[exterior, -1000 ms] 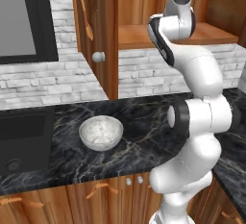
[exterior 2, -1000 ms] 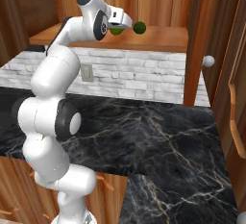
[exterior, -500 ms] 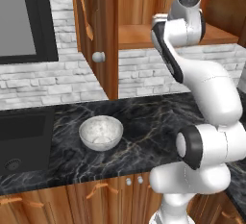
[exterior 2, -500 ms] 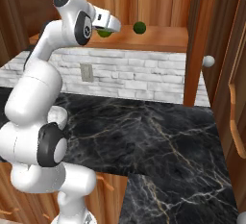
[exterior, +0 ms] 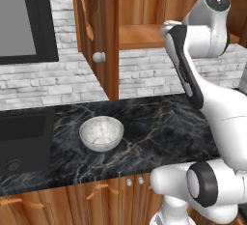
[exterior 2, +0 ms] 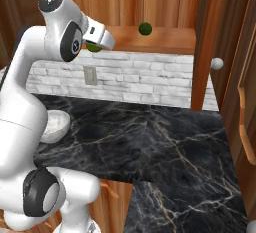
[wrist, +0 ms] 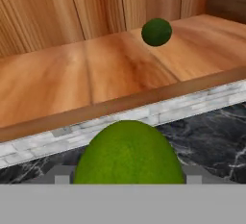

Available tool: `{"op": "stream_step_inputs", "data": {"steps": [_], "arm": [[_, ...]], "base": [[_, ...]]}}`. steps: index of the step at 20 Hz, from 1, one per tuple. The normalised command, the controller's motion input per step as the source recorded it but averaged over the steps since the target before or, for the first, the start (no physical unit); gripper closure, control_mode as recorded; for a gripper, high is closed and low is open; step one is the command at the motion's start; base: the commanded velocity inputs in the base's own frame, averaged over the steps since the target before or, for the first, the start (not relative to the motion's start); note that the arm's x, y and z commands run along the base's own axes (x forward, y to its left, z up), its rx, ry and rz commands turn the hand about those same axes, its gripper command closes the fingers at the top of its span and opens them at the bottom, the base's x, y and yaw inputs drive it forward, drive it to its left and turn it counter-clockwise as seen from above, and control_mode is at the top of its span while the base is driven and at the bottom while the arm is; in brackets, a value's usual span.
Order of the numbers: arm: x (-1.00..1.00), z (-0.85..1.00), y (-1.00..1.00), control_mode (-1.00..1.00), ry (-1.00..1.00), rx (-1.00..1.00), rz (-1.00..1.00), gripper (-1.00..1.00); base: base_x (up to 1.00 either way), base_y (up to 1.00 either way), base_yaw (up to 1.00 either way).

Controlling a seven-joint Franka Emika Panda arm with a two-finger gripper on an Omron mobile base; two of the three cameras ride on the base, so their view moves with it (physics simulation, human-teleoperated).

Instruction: Pick the limes from the cabinet and place them in one bowl. Pick the onion from the sink and place it in the other bowl.

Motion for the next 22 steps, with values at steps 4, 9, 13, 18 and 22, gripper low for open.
{"op": "stream_step_inputs", "data": {"steps": [4, 9, 13, 18, 22], "arm": [[-0.63, -0.48, 0.44, -1.0, 0.03, 0.02, 0.15, 1.0], [-0.34, -0.58, 0.22, -1.0, 0.03, 0.0, 0.23, 1.0], [-0.04, -0.7, 0.26, -1.0, 0.0, -0.05, 0.36, 1.0], [0.13, -0.68, 0.38, -1.0, 0.0, -0.07, 0.38, 1.0], [0.26, -0.53, 0.54, -1.0, 0.18, -0.17, 0.18, 1.0]], "base": [[0.0, 0.0, 0.0], [0.0, 0.0, 0.0], [0.0, 0.0, 0.0], [0.0, 0.0, 0.0], [0.0, 0.0, 0.0]]}}
